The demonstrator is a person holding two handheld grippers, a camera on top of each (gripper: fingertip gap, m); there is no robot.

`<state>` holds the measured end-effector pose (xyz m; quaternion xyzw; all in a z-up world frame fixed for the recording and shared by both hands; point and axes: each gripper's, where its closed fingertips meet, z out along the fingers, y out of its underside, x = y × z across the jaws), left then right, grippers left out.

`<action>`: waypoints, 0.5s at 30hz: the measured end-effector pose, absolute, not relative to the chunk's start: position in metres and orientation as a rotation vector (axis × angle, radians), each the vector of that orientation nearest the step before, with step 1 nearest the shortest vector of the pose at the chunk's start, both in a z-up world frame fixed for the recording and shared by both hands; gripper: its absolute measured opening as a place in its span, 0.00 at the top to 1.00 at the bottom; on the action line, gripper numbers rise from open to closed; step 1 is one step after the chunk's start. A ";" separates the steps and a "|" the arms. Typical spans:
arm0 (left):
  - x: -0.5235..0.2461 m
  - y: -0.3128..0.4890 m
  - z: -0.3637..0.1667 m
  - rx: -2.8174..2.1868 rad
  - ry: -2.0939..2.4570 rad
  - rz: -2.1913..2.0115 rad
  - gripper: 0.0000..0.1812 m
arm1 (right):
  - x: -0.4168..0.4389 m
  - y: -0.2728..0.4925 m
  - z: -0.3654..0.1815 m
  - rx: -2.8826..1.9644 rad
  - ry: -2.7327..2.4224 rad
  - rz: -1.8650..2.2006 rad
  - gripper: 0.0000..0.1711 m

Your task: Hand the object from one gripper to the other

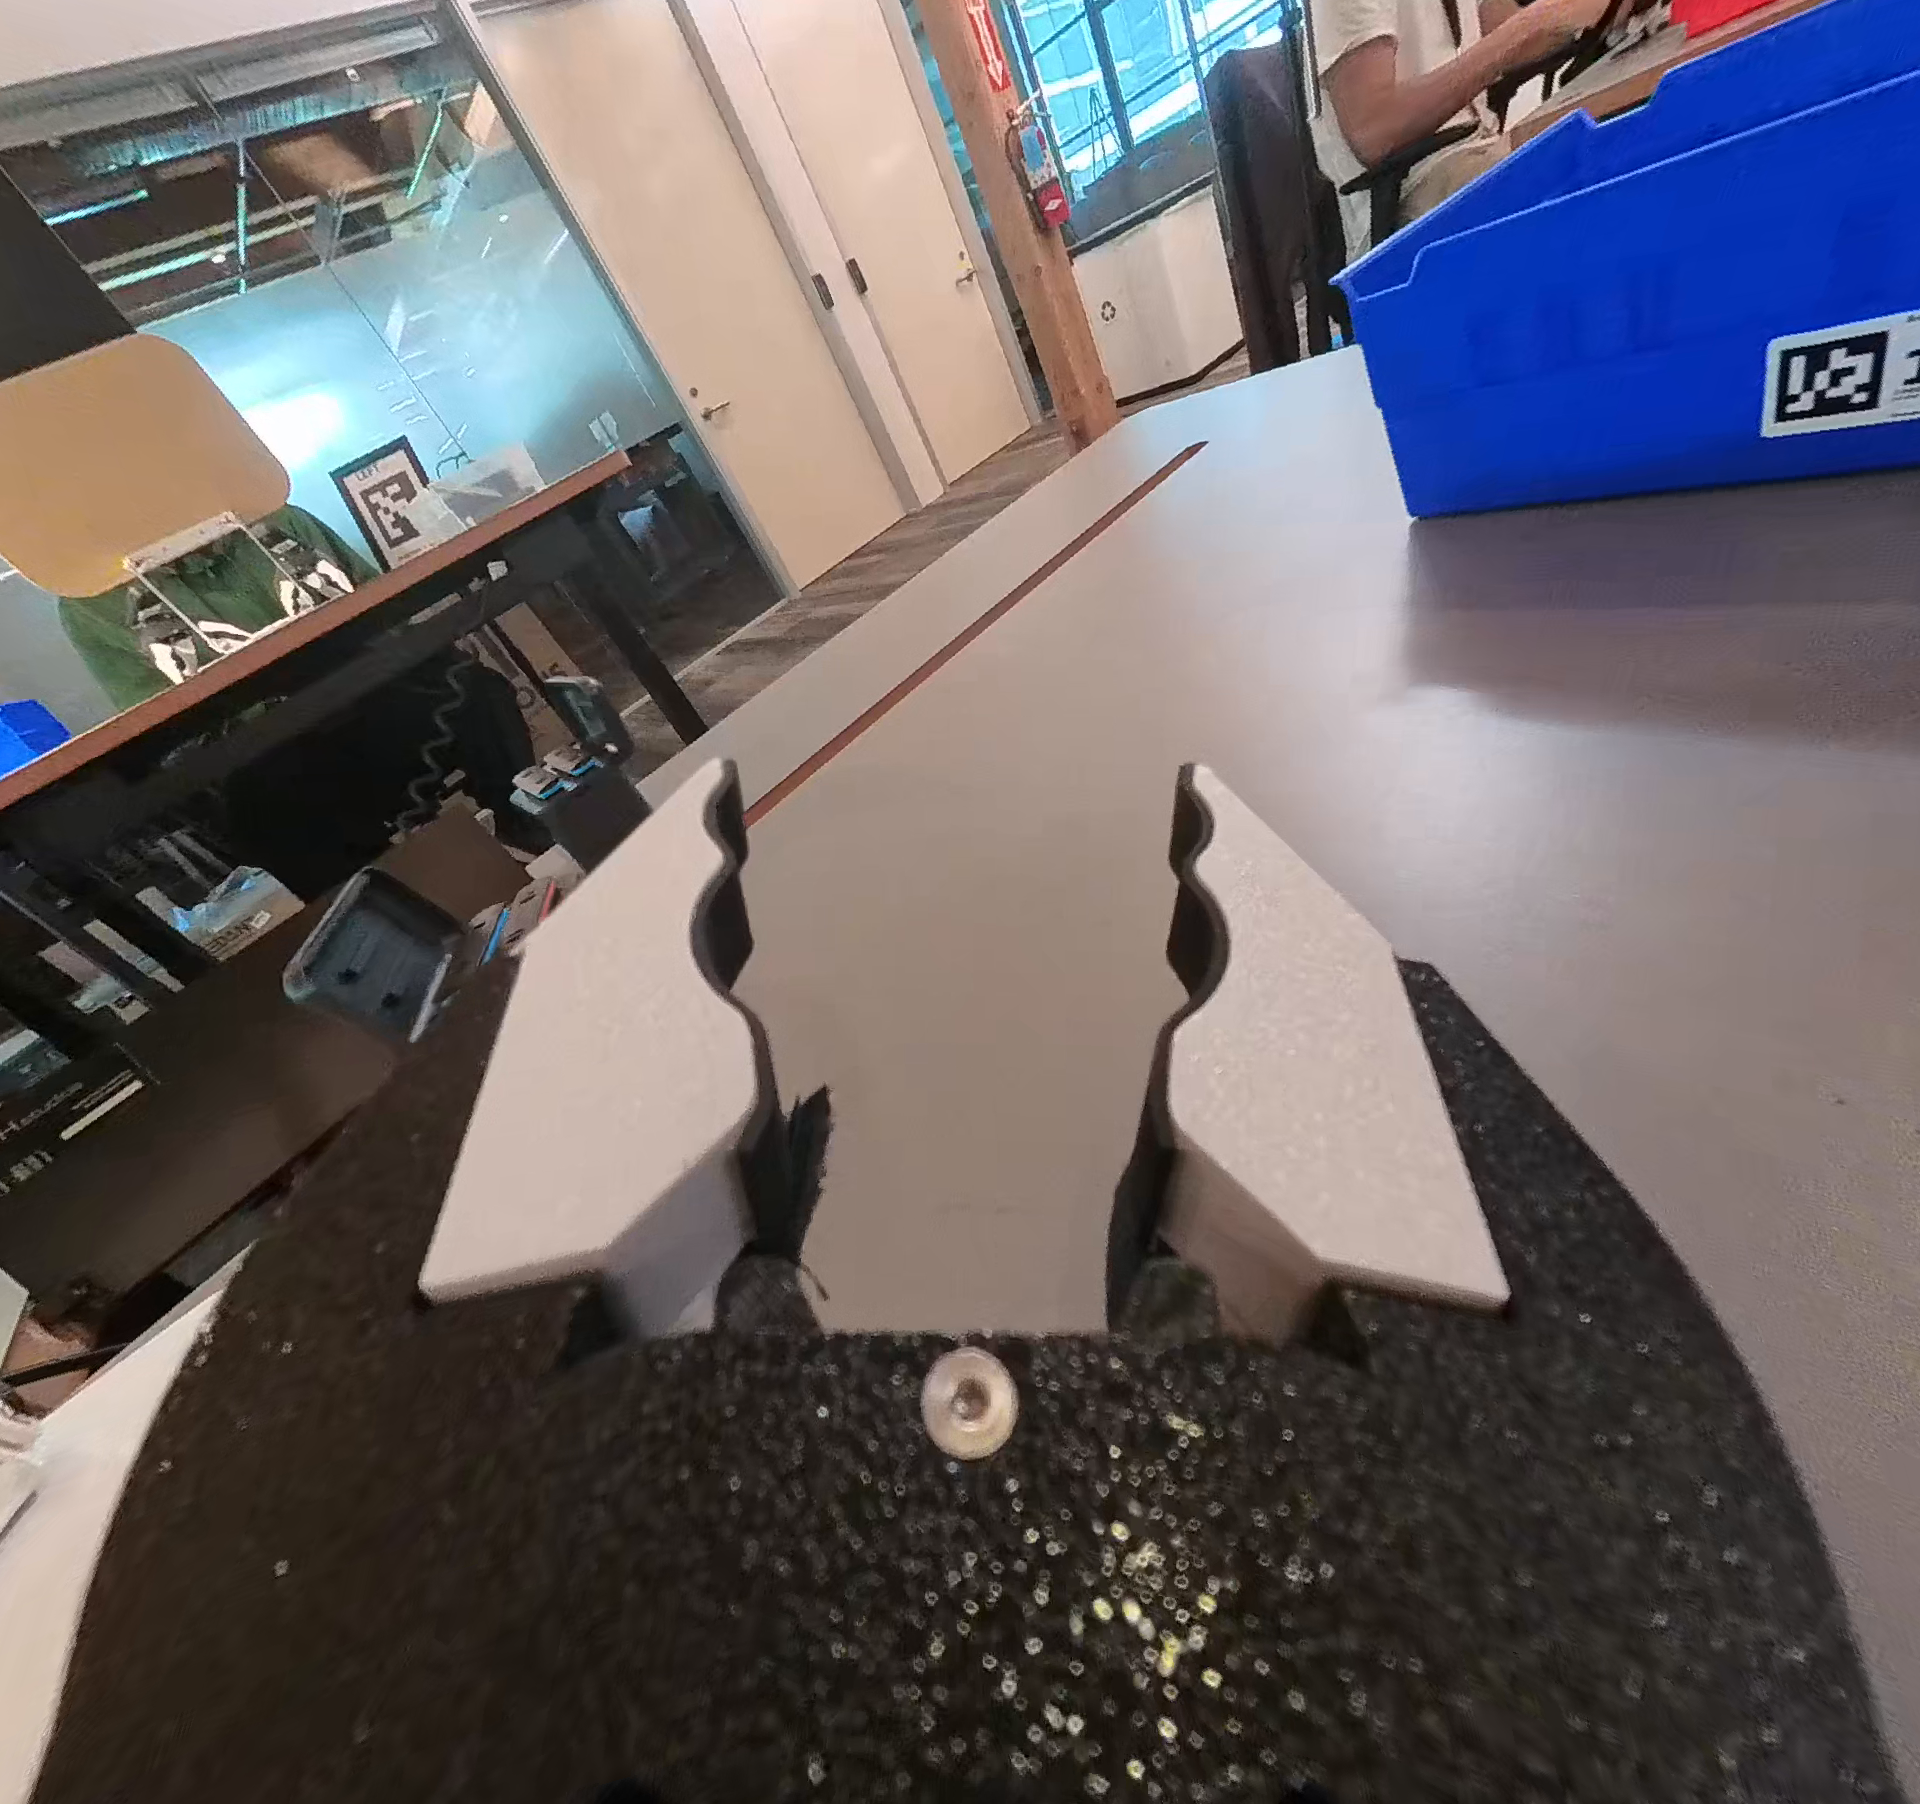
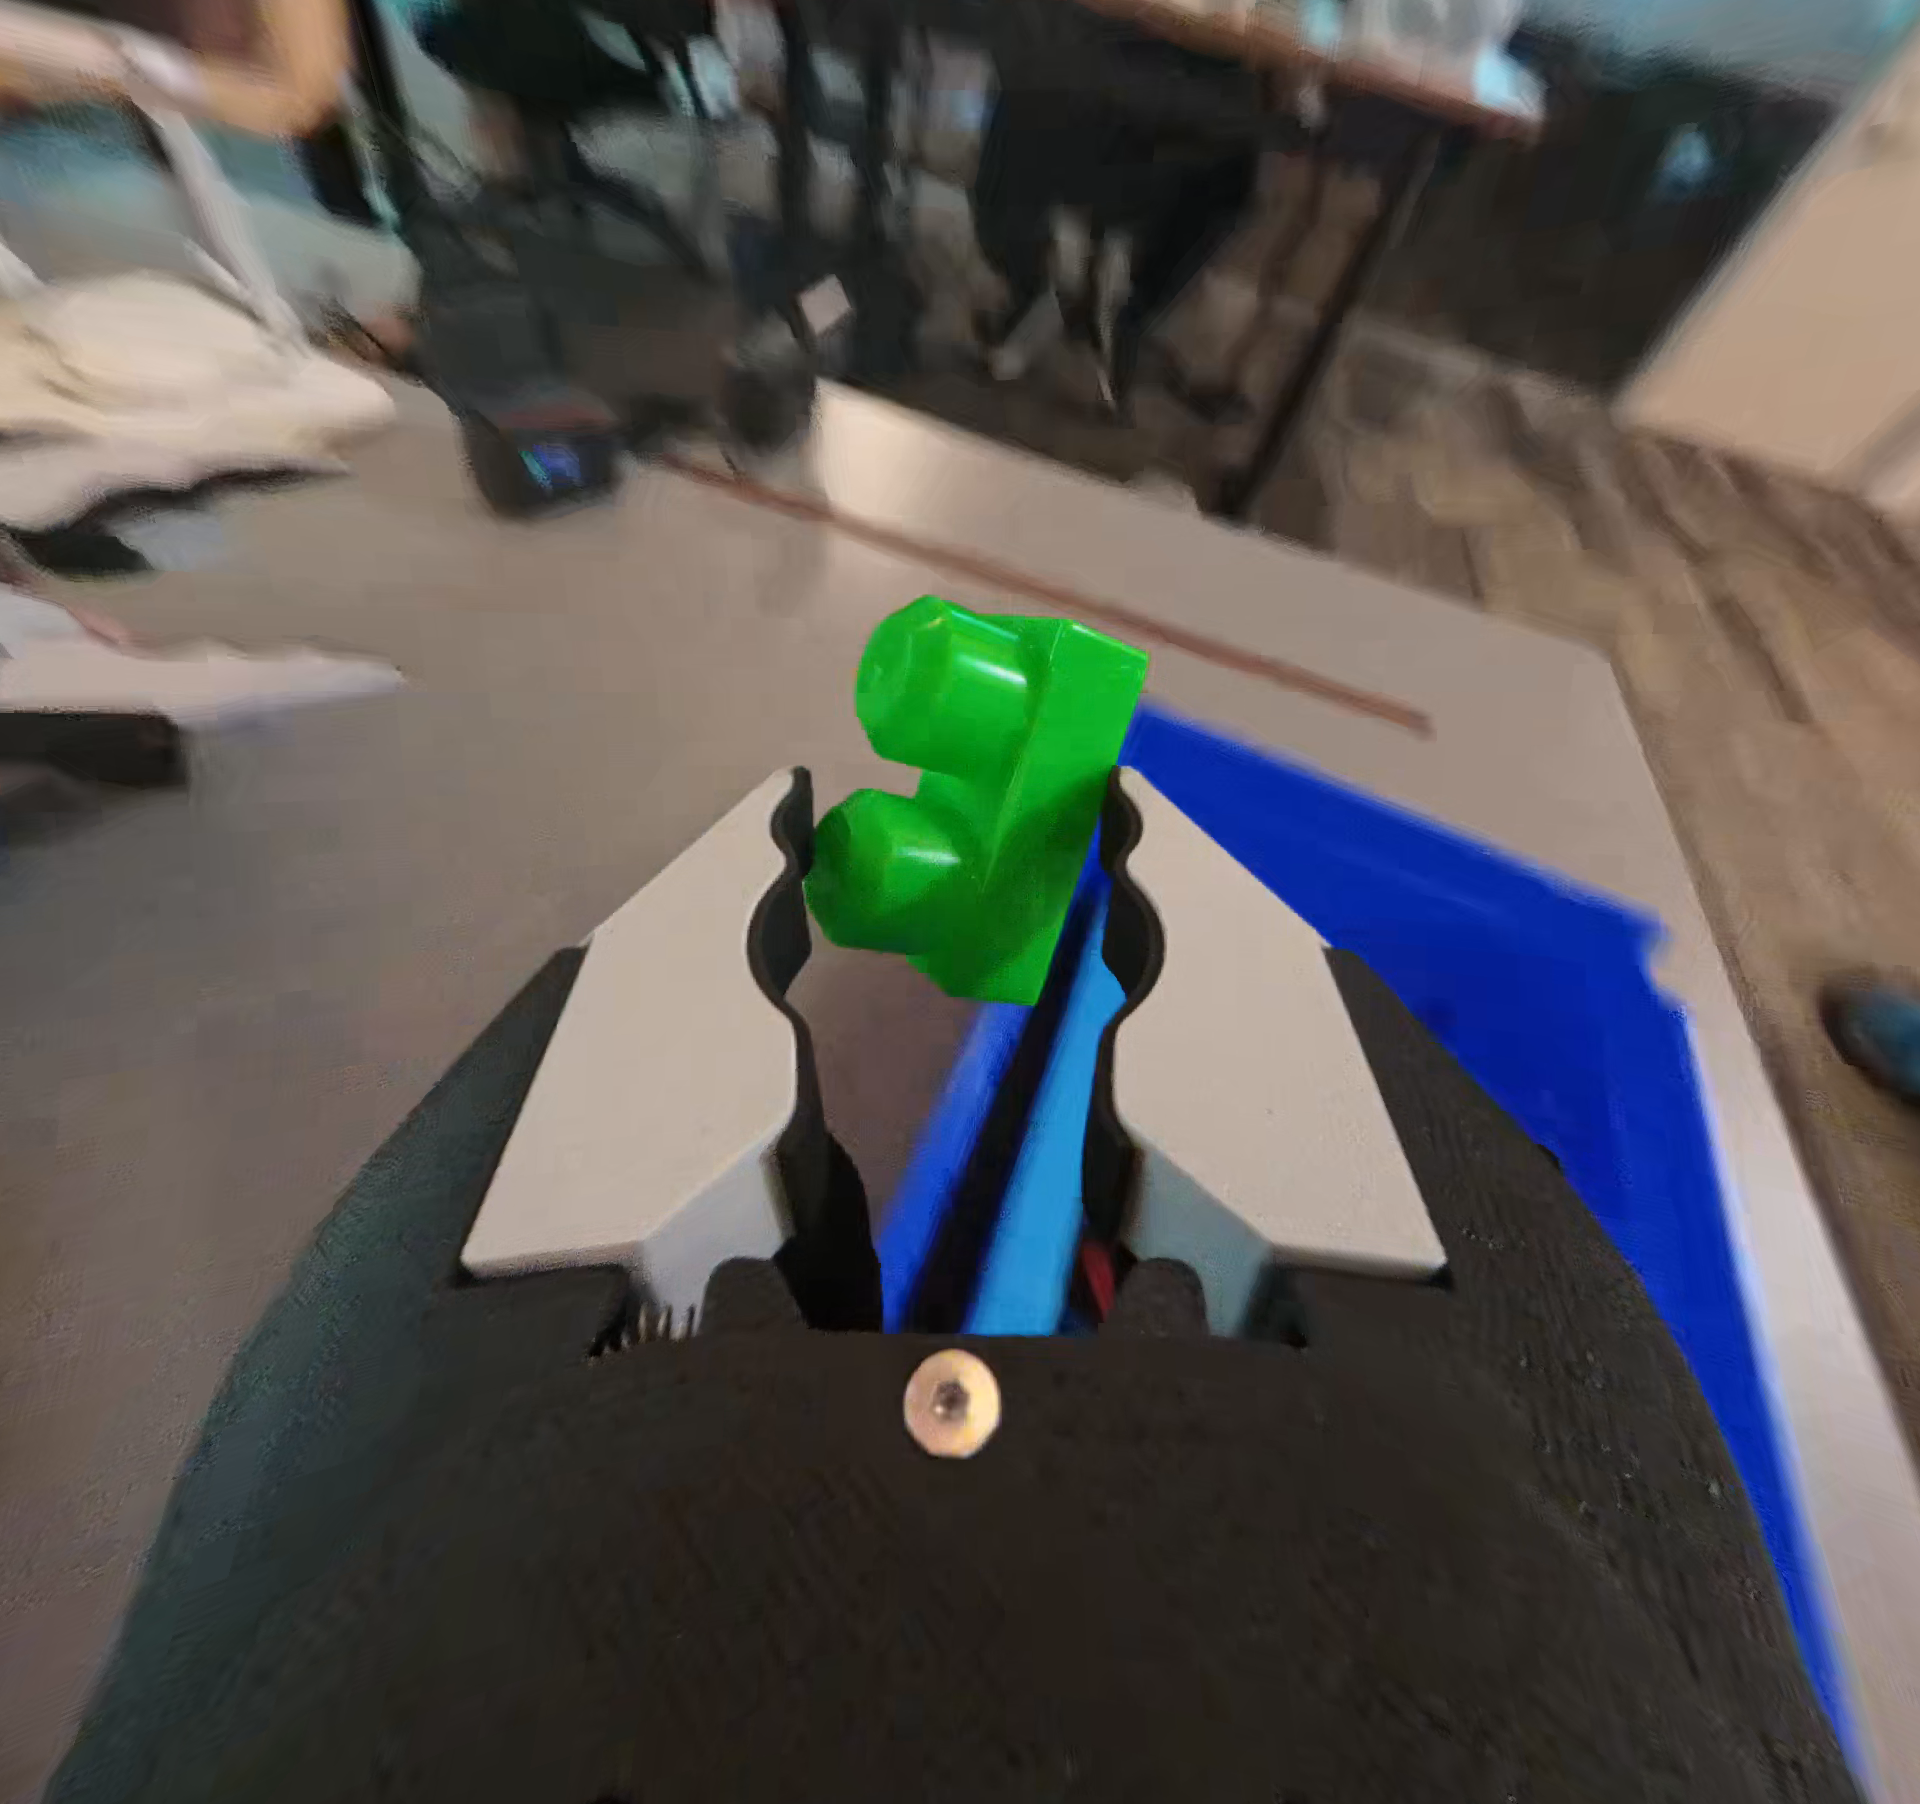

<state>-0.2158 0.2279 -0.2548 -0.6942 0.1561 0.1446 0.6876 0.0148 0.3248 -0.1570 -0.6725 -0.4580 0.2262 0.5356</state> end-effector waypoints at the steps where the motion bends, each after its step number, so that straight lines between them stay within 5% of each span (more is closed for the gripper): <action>1: -0.216 0.229 -0.256 -1.562 0.351 0.330 0.56 | 0.038 0.332 -0.172 -1.711 -1.095 0.472 0.68; 8: -0.215 0.231 -0.261 -1.584 0.379 0.374 0.56 | 0.110 0.355 -0.256 -2.091 -1.168 0.140 0.67; 15: -0.214 0.231 -0.263 -1.594 0.391 0.377 0.59 | 0.067 0.343 -0.200 -1.779 -1.153 0.158 0.59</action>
